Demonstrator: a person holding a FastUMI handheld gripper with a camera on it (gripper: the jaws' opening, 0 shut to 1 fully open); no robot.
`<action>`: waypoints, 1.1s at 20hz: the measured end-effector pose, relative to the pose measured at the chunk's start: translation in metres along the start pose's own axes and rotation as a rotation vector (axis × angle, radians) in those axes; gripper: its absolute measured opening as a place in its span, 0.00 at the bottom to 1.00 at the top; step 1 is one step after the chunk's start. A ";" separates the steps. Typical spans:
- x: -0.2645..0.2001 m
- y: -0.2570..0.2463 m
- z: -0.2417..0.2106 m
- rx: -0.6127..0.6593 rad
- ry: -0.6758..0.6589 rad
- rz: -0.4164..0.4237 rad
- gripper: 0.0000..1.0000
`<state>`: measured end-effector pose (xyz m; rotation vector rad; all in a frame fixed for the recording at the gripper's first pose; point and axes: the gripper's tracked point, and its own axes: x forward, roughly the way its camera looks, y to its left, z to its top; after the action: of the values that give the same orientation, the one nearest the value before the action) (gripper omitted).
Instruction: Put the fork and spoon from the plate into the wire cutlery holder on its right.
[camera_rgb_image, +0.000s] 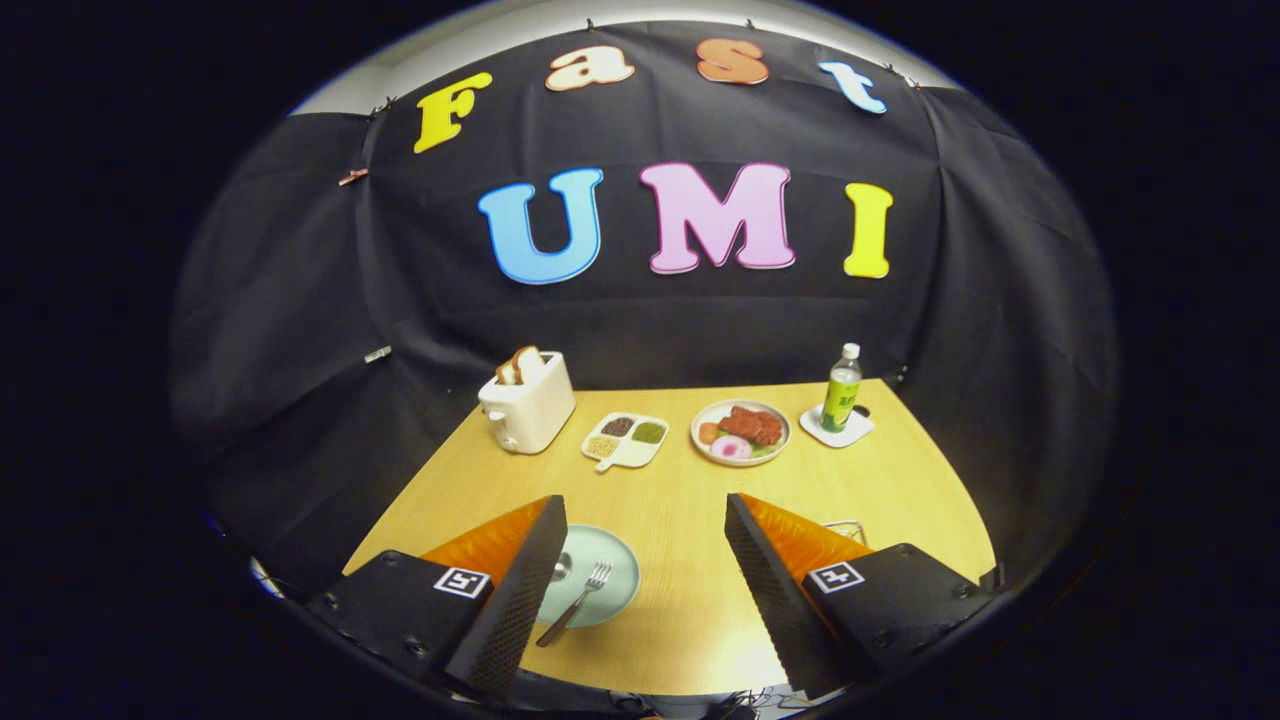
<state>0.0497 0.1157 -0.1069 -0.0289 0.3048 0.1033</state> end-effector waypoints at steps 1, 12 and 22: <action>0.009 0.007 -0.011 0.008 0.035 0.010 0.99; 0.092 0.059 -0.164 0.123 0.550 0.048 0.99; 0.128 0.061 -0.230 0.085 0.737 0.016 0.97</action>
<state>0.0965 0.1790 -0.3653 0.0214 1.0457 0.0927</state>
